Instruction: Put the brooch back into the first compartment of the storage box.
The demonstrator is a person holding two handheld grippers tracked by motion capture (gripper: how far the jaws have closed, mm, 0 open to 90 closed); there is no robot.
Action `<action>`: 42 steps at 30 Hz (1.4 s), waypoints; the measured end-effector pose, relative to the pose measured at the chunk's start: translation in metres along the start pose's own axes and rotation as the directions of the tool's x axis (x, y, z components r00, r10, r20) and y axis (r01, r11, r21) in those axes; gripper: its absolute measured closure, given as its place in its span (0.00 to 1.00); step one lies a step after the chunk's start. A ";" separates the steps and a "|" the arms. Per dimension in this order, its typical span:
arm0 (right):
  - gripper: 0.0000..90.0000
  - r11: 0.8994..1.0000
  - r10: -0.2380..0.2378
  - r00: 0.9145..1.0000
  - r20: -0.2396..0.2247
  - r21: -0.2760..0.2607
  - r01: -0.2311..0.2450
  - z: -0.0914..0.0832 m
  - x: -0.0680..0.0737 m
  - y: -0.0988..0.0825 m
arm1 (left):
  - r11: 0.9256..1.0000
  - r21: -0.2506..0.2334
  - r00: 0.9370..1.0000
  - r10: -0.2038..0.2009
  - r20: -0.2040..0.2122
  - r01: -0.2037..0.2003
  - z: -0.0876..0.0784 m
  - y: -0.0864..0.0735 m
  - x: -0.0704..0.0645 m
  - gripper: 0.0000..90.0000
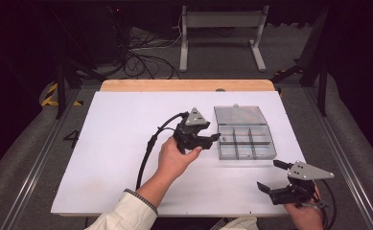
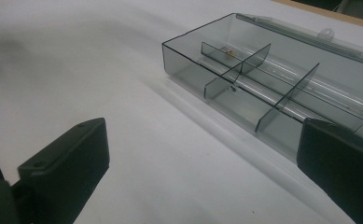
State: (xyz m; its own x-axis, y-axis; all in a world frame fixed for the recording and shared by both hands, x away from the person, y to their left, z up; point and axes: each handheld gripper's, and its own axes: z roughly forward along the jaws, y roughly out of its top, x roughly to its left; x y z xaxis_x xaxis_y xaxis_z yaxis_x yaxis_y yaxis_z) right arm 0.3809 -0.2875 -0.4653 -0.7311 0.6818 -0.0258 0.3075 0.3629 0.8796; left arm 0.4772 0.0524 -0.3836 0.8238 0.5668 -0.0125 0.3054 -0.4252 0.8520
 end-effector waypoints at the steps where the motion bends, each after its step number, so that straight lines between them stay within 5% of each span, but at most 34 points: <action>1: 0.03 1.000 0.001 1.000 -0.003 0.000 -0.001 0.000 0.000 0.000 | 1.000 0.001 1.000 0.002 0.001 -0.002 -0.003 -0.001 0.000 0.47; 15: 0.03 1.000 -0.005 1.000 -0.005 0.000 0.005 0.001 0.002 0.001 | 0.997 -0.073 0.999 -0.011 -0.033 0.008 -0.055 -0.023 0.001 0.24; 27: 0.03 1.000 -0.007 1.000 -0.007 0.001 0.007 0.002 0.002 0.001 | 0.995 -0.100 0.997 0.003 -0.073 -0.010 -0.098 -0.050 -0.002 0.24; 42: 0.03 1.000 -0.007 1.000 -0.010 0.005 0.007 0.003 0.003 0.002 | 0.990 -0.137 0.988 -0.029 -0.153 0.008 -0.135 -0.102 0.006 0.22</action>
State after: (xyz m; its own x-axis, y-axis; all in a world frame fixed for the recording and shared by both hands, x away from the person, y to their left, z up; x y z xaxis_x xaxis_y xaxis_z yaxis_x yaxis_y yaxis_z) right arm 0.3805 -0.2829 -0.4652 -0.7393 0.6729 -0.0271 0.3054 0.3708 0.8771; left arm 0.3866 0.1943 -0.3999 0.7319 0.6801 0.0426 0.2437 -0.3196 0.9157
